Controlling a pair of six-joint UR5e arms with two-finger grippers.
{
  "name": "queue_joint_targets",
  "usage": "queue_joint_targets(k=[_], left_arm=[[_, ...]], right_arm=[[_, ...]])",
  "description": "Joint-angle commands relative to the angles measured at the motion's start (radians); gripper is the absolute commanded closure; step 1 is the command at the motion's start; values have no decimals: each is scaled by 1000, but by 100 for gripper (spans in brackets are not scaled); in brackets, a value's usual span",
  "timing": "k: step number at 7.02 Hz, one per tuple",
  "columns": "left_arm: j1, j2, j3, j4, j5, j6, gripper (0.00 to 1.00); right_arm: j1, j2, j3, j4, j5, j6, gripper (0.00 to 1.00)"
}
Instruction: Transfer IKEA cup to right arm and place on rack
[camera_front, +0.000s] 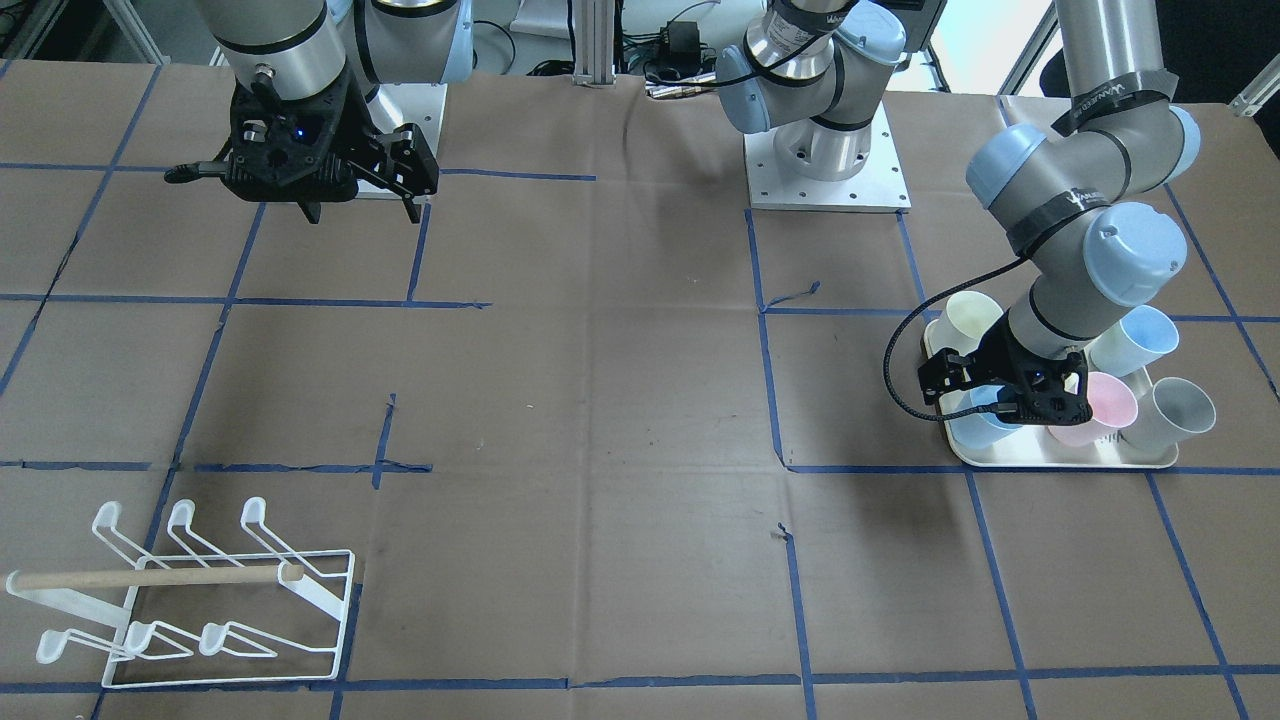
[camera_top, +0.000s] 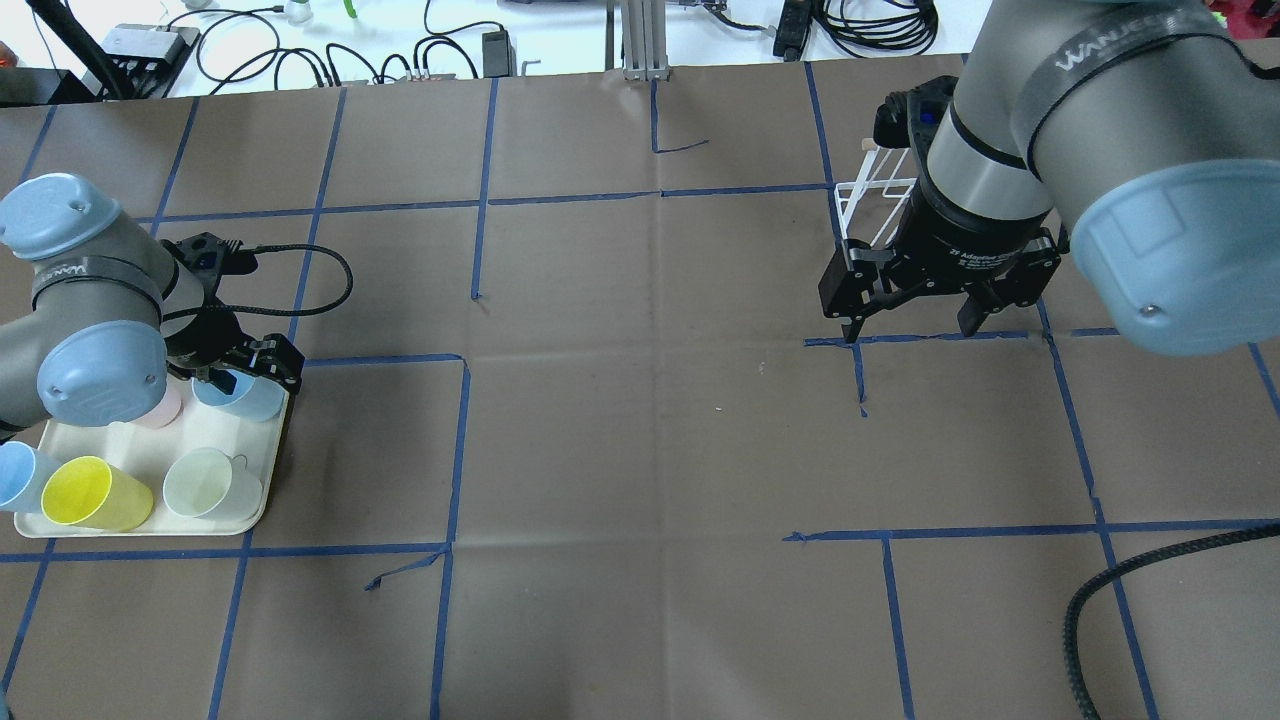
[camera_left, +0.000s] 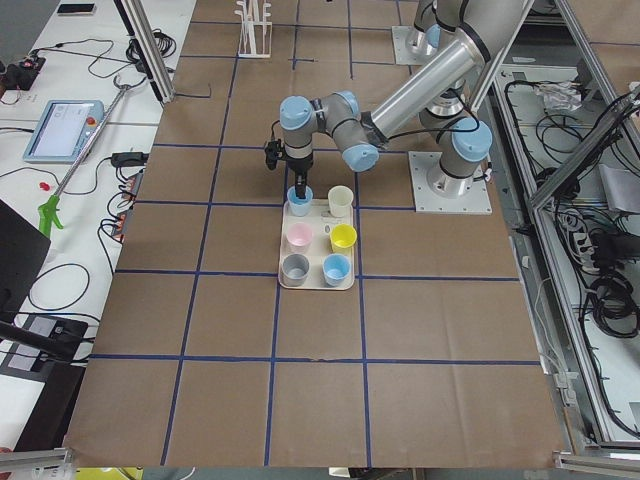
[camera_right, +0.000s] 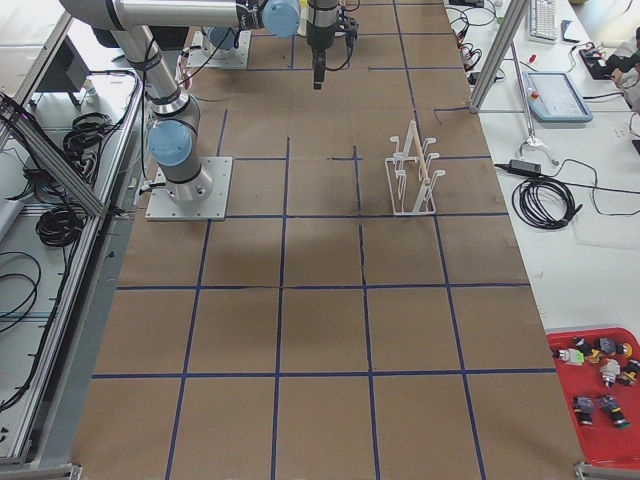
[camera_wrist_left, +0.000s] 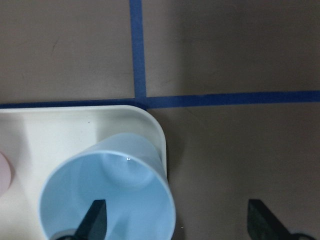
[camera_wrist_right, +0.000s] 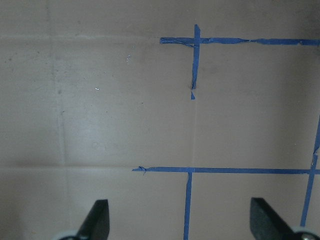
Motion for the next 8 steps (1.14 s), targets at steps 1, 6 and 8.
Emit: queue_joint_targets(k=[1,6,8], left_arm=[[2,0,6,-11,4,3,100],[40,39,32,-66,73,13,100],[28,99,184,-266,66,3,100]], right_arm=[[0,-4,0,-2,0,0,0],[-1,-5,-2,-5,35,0,0],[-1,1,0,-26,137,5,0]])
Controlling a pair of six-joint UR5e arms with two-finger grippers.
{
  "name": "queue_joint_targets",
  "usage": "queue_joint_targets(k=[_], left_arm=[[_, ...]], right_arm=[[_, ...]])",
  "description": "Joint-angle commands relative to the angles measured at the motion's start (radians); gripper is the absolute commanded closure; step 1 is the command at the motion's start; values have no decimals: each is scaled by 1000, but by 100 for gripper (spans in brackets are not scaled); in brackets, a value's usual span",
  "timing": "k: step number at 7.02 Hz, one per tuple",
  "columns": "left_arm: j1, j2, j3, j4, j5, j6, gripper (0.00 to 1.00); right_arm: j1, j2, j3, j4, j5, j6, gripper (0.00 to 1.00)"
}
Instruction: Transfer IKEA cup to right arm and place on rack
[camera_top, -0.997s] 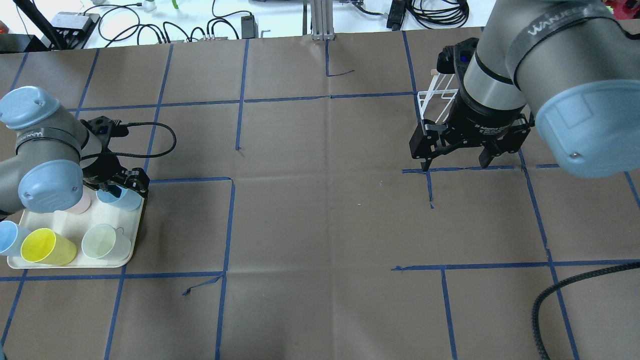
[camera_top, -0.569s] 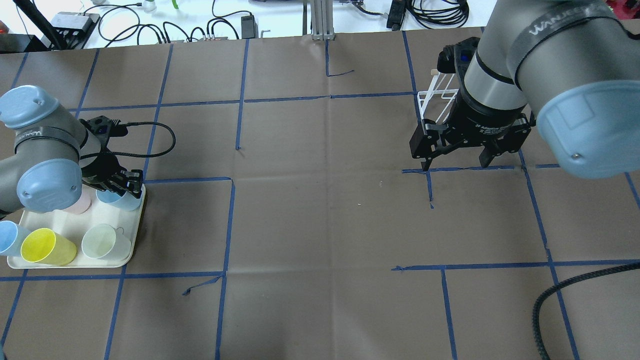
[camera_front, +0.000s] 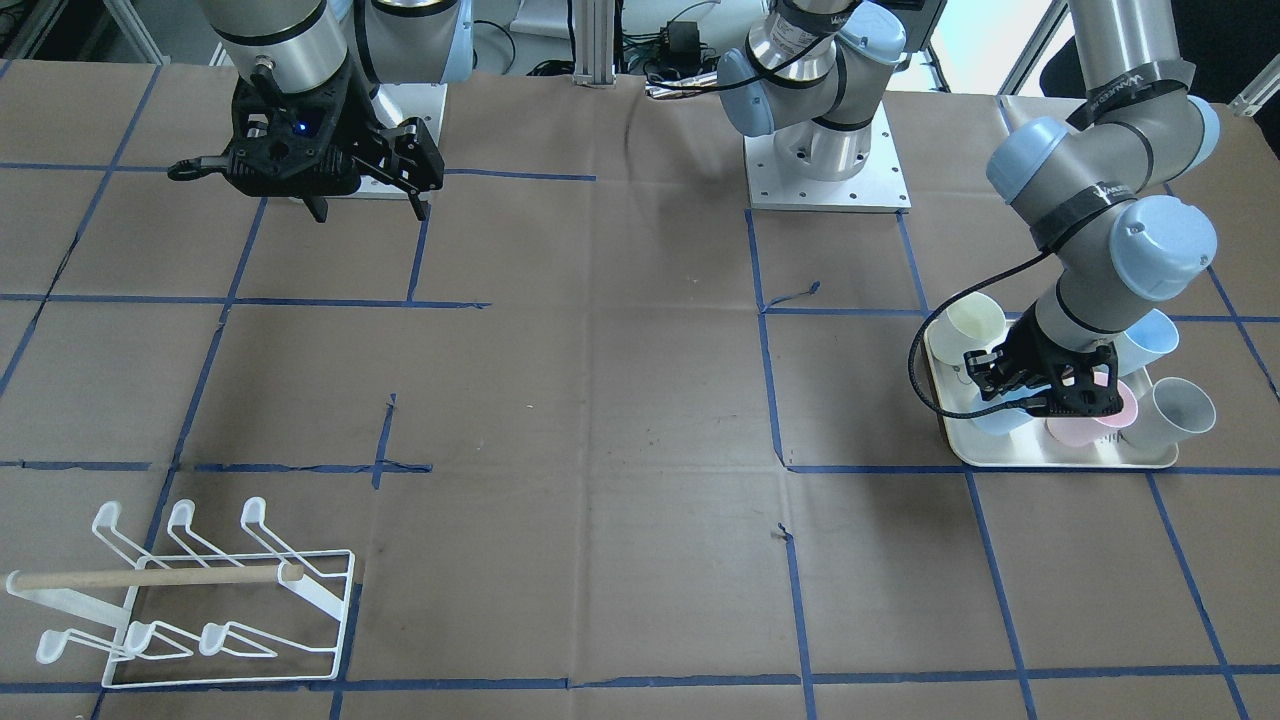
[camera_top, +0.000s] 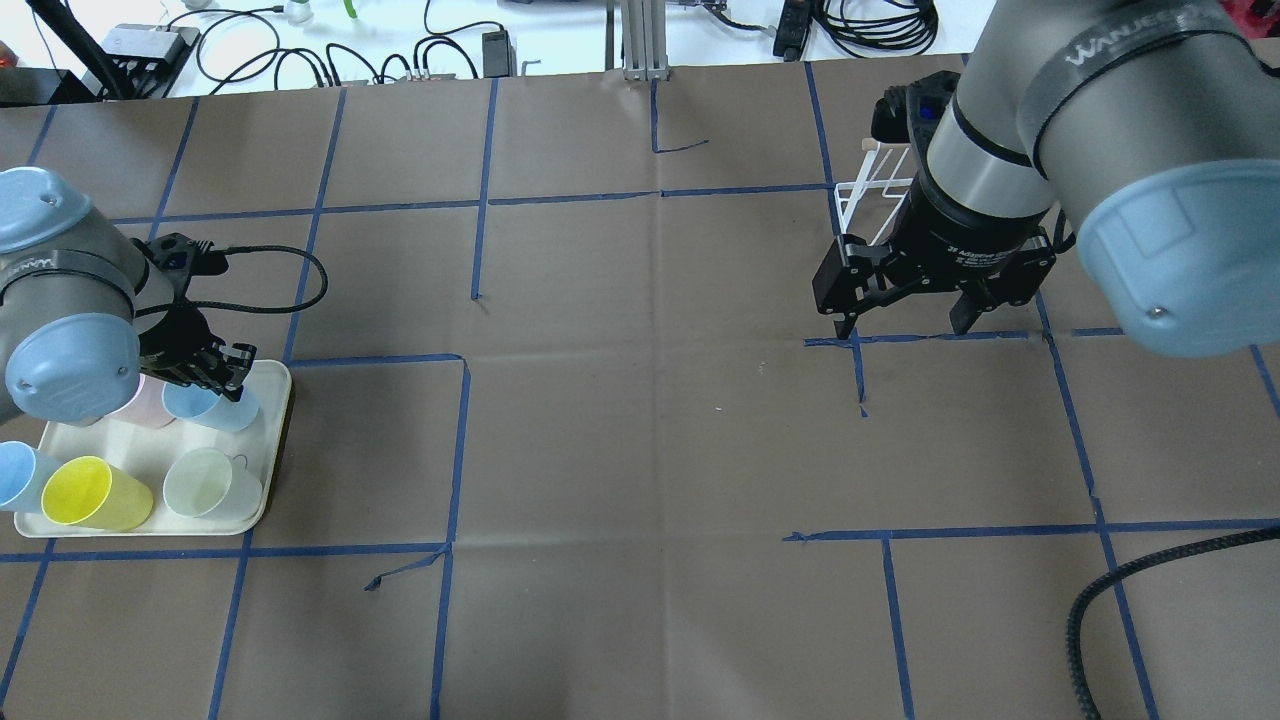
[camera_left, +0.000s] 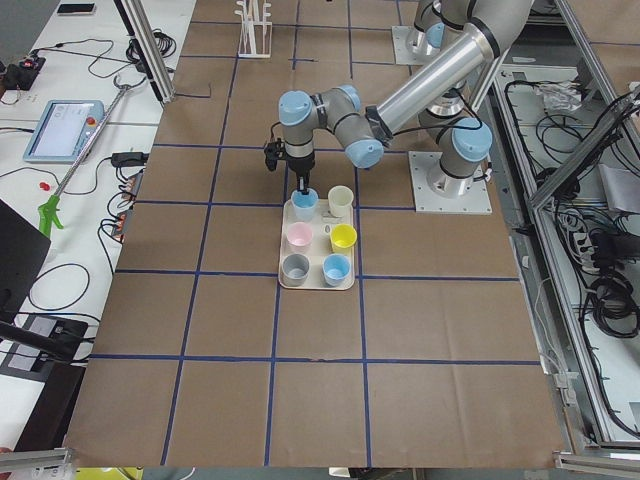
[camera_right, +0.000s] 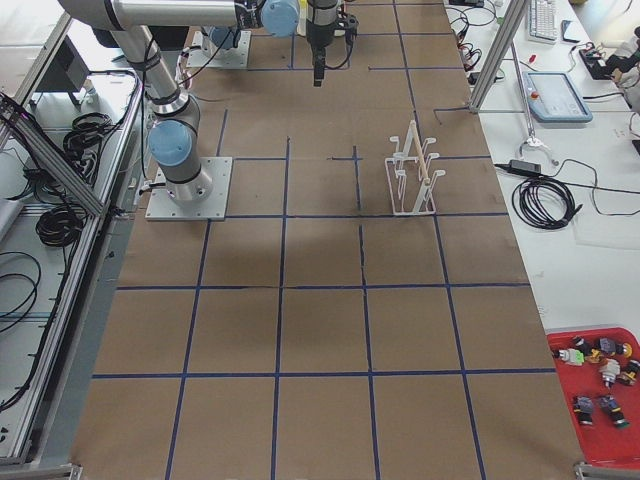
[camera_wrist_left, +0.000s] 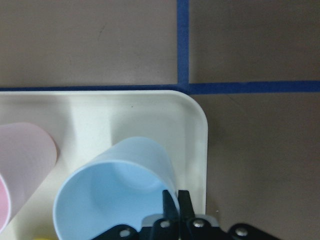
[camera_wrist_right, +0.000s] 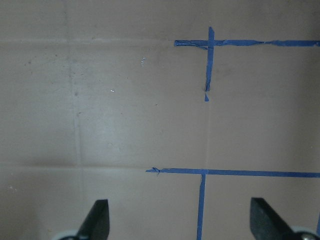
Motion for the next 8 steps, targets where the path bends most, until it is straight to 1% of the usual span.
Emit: queue_joint_targets(k=[1,2,3,4,5,6,7,8], left_arm=[[-14,38,218,-265,-7,-6,100],[-30,27,340,-399,-7,-9,100],[-34,24,431,-496,-7,-11,100],[-35,25,485,-541,-7,-11,100],[-47,22,527,-552,-25,-14,100],[-78,21,541,-552,-42,-49,100],[-105,19,524,-535,-95,-78,100],[-124,18,497,-460,-137,-84,100]], right_arm=[[1,12,8,-79,106,51,0],[2,9,33,-157,120,125,0],[2,4,83,-278,207,158,0],[2,3,141,-420,261,183,0],[2,4,186,-572,298,244,0],[2,6,214,-675,365,328,0],[2,12,250,-786,463,443,0],[2,6,301,-942,541,587,0]])
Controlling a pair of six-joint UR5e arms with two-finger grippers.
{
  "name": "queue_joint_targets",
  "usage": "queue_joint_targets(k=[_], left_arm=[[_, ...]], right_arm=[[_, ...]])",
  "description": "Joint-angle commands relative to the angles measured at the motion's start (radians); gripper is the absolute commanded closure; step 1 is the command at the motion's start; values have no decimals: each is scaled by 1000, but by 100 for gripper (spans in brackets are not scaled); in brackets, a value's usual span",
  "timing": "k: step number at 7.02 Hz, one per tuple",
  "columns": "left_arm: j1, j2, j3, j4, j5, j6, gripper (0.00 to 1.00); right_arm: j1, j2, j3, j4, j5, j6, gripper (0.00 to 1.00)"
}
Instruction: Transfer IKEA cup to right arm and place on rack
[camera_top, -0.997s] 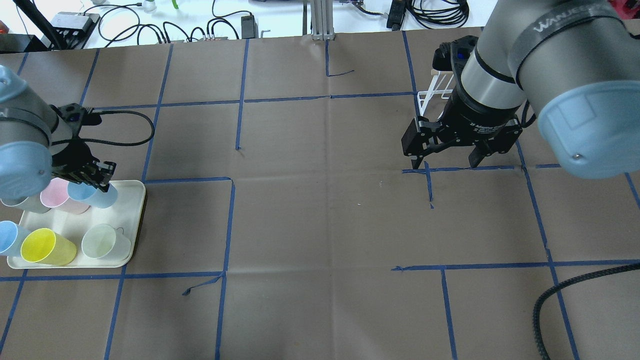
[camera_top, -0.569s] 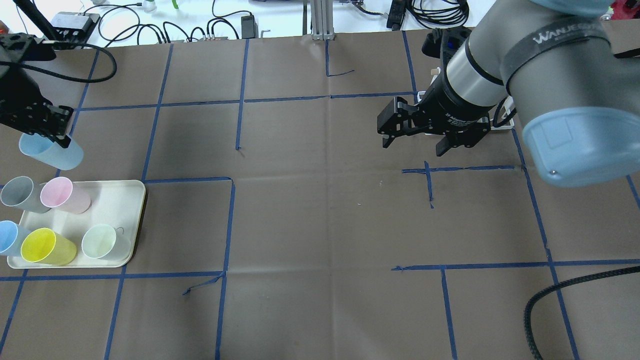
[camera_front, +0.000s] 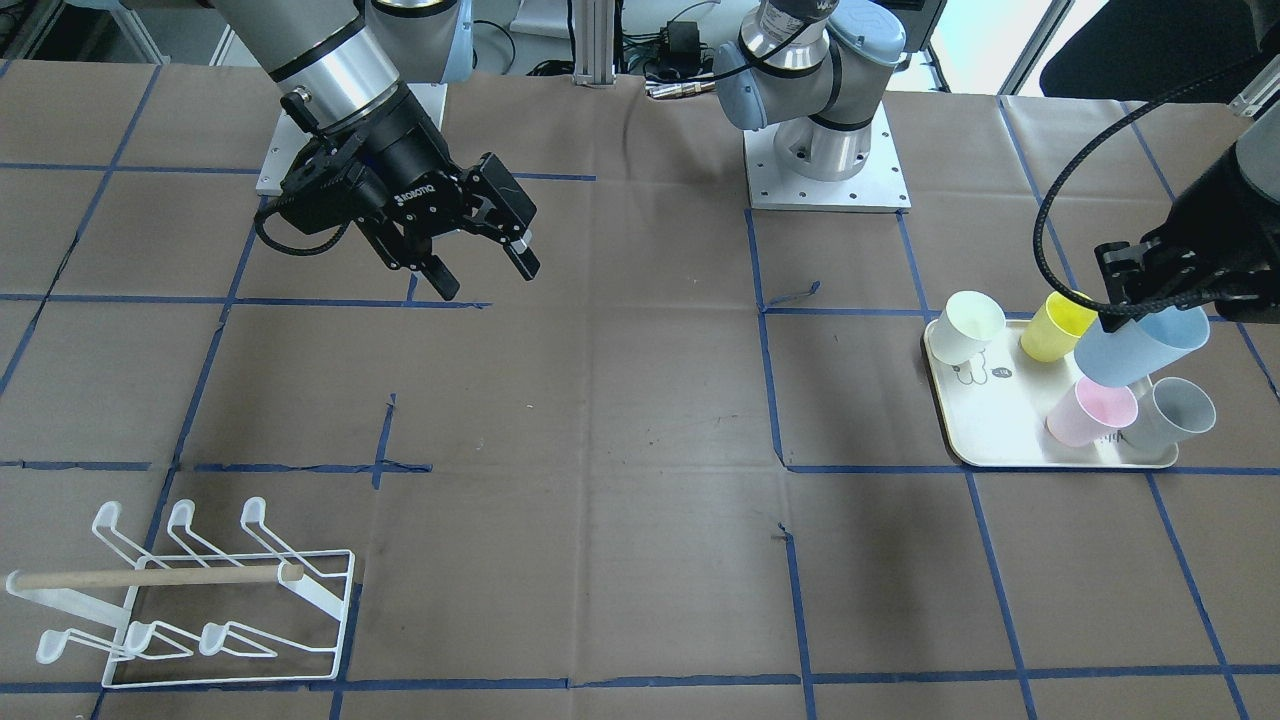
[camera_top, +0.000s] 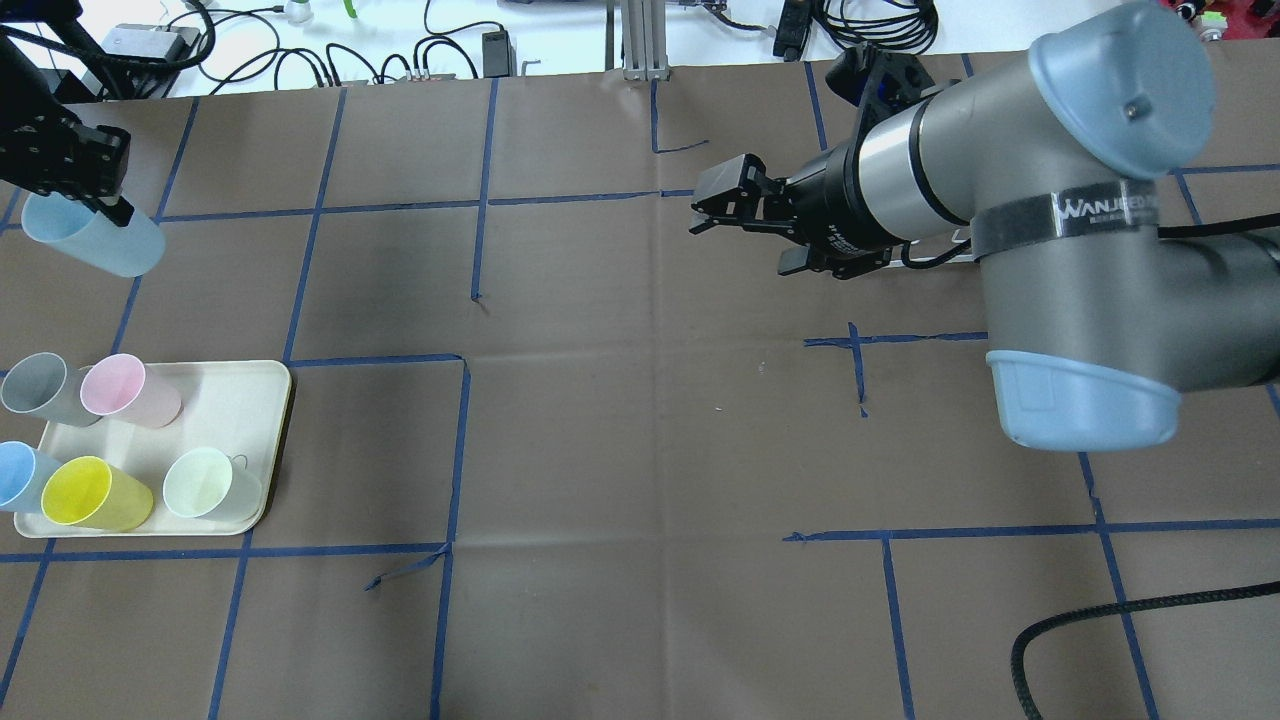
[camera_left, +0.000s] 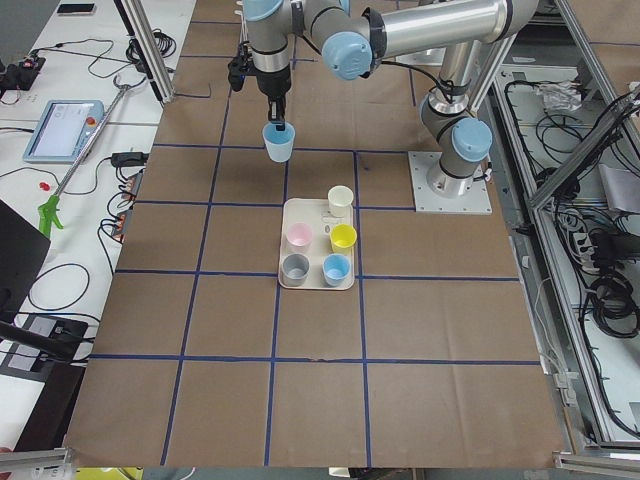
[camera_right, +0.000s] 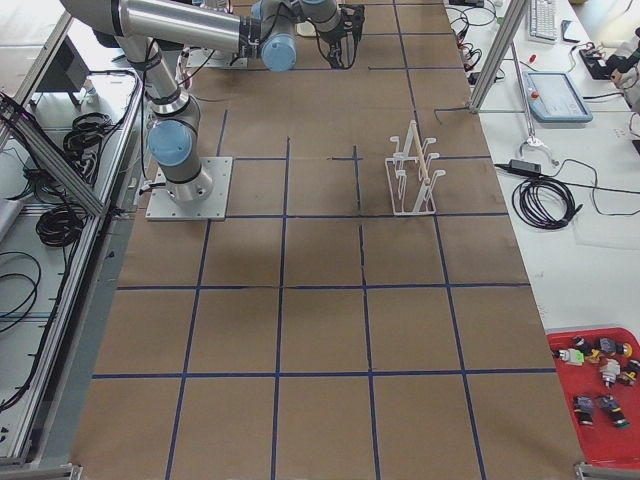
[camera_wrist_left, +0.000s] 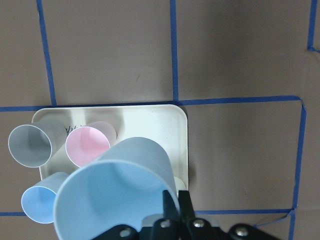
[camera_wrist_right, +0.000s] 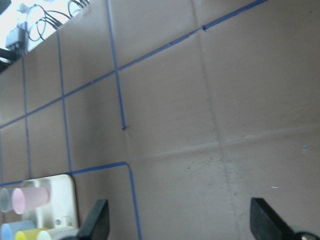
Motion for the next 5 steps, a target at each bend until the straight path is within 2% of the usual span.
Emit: queue_joint_targets(k=[1,4,5], left_arm=[[-48,0,-82,215,-93,-10,100],[-62,67,-352,684,-358,-10,100],[-80,93,-444,840,-437,-13,100]], right_arm=[[0,2,88,-312,113,306,0],[2,8,191,-652,112,546,1],[0,8,211,-711,110,566,2]])
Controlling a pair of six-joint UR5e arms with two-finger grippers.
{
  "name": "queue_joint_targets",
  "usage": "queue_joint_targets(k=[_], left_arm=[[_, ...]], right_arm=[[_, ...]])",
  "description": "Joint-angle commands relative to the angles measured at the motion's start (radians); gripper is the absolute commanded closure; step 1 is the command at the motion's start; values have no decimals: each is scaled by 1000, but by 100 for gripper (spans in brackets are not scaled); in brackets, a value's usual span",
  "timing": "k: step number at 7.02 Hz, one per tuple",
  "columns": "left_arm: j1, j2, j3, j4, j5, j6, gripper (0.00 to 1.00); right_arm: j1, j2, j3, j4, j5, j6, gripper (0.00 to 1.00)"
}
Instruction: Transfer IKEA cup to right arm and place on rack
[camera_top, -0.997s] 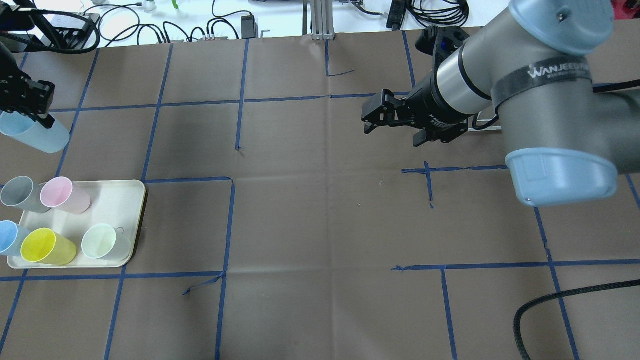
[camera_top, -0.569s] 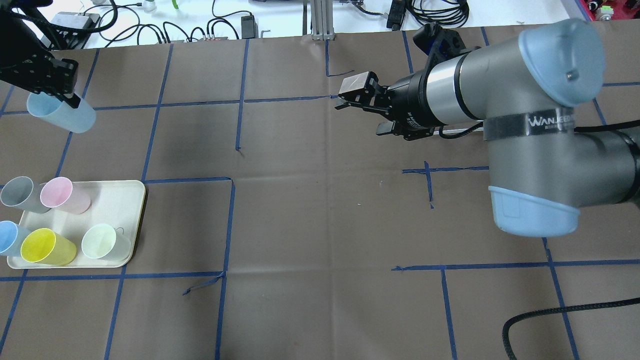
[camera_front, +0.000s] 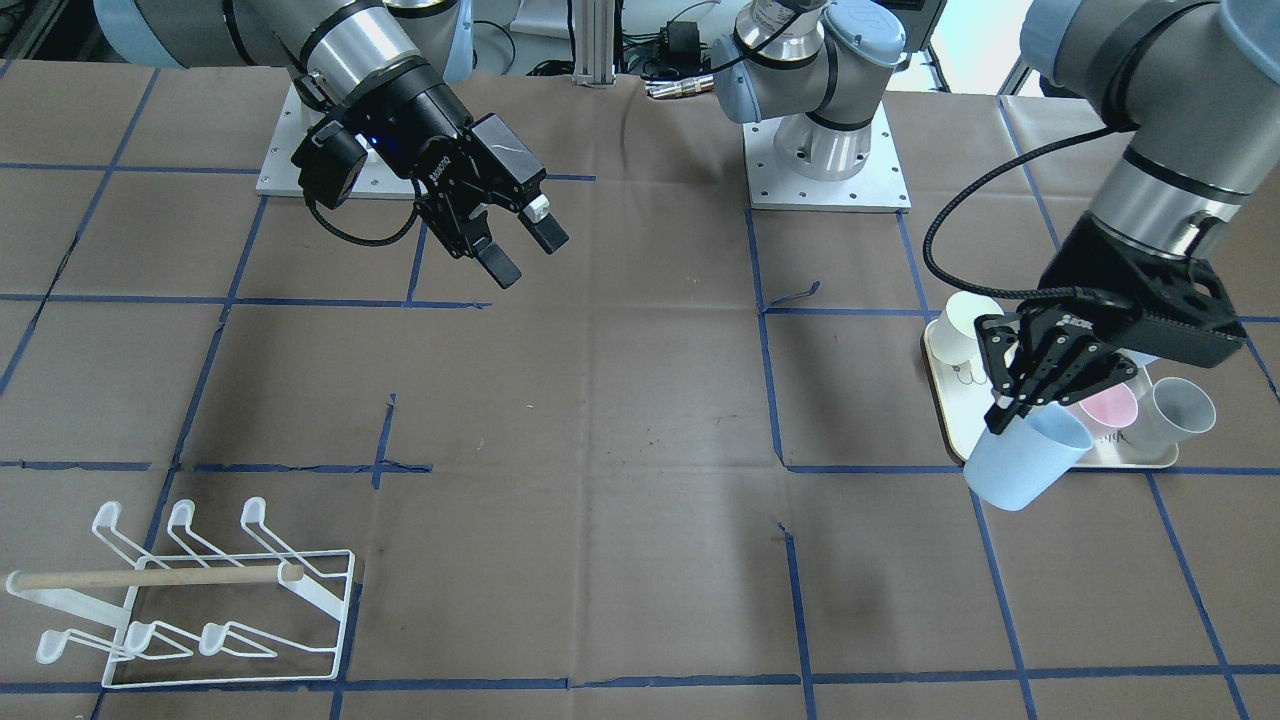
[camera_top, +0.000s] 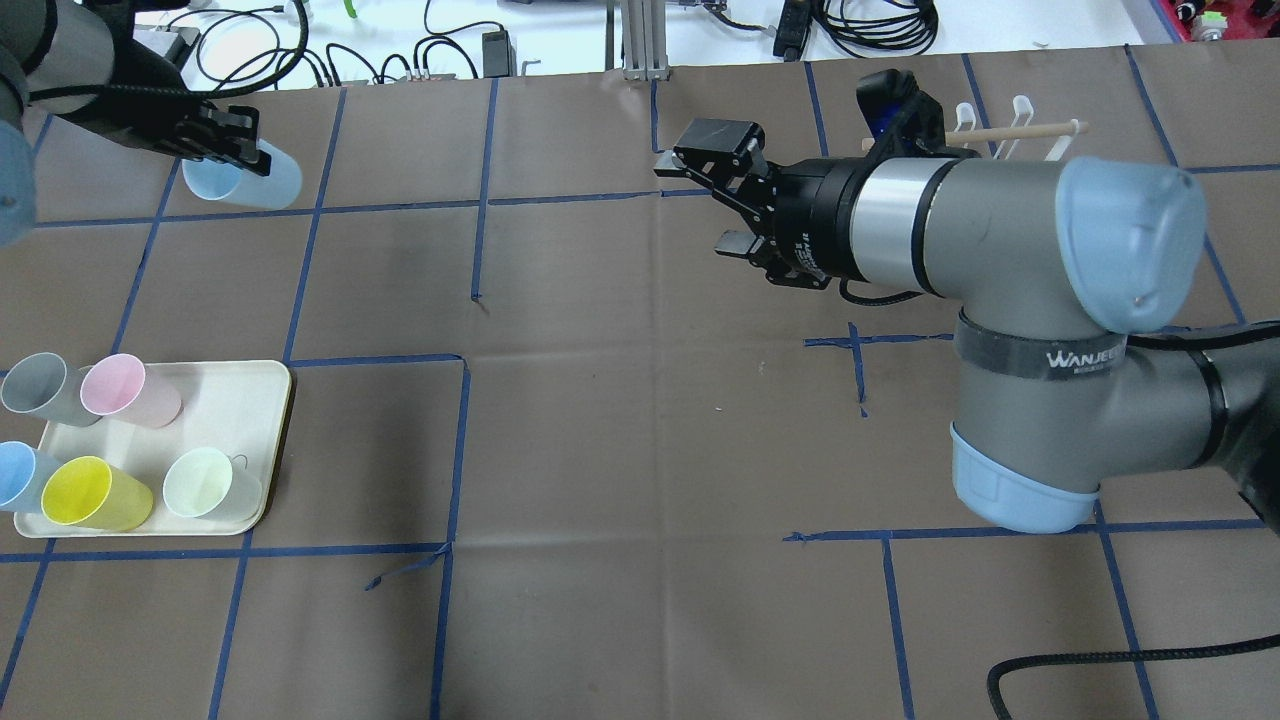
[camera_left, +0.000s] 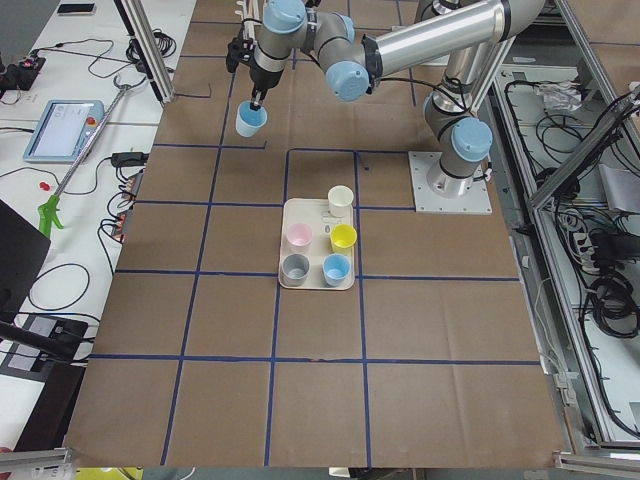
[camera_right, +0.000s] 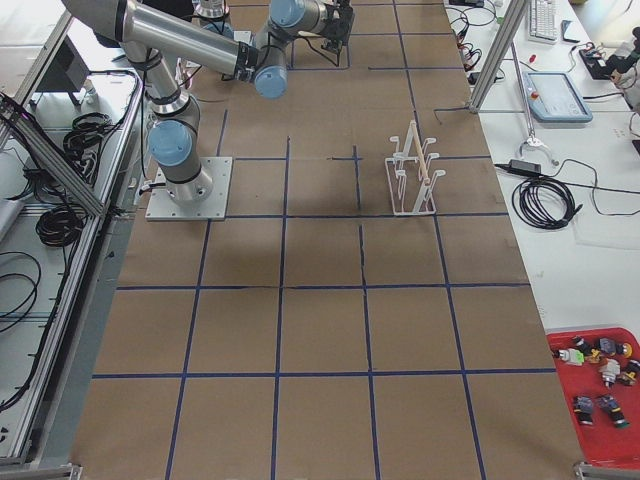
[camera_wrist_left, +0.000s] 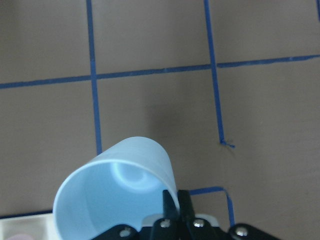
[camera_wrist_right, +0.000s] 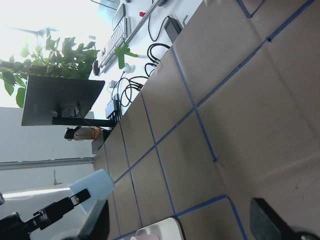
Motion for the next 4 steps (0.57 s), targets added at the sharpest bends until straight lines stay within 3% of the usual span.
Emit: queue_joint_targets(k=[1,4], left_arm=[[-56,39,-193,390,-170,-4,100],[-185,13,-442,1001,-293,-10,100]], right_arm=[[-1,3,46,-158,-5,86,2],[0,85,64,-406,-54,232,3]])
